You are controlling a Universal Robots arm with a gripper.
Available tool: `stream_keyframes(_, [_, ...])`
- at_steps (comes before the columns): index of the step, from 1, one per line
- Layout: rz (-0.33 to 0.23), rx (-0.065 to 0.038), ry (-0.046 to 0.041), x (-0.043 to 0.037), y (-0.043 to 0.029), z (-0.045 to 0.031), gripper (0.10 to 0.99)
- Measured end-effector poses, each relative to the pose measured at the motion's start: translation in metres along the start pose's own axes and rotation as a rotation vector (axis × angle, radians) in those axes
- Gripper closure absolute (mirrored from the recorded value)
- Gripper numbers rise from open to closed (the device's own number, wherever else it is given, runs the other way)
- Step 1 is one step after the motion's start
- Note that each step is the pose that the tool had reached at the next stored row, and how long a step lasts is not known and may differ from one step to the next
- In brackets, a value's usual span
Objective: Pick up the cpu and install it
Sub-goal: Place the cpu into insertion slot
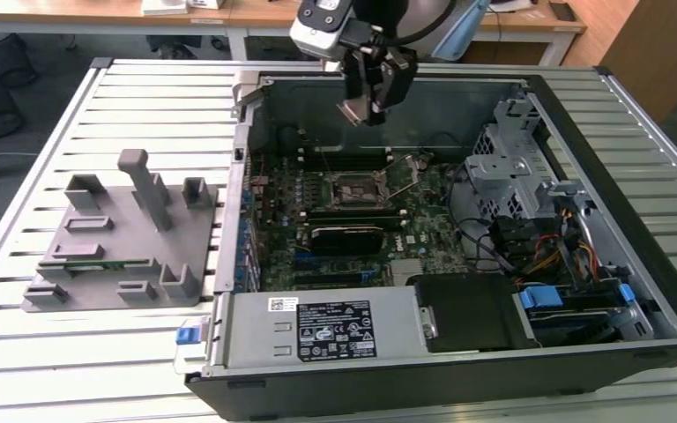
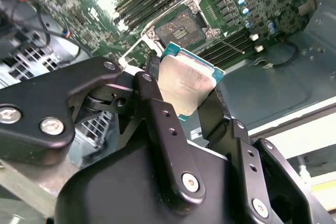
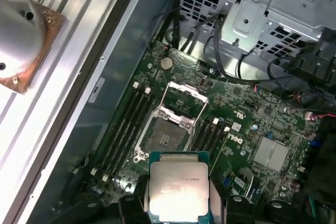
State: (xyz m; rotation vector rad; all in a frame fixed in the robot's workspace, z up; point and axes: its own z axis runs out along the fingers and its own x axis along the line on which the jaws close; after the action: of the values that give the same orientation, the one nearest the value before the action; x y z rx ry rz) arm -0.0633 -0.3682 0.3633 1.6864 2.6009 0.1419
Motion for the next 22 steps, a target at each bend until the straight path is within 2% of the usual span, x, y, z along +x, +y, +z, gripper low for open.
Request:
stream_keyframes(5, [0.086, -0.001, -0.0086, 0.0001, -0.0002, 0.0027, 0.545])
stream_keyframes(18, [0.321, -0.005, -0.0317, -0.0002, -0.0016, 0.0174, 0.545])
stream_keyframes(22, [0.351, -0.006, -0.0346, 0.0017, -0.0007, 0.0209, 0.545])
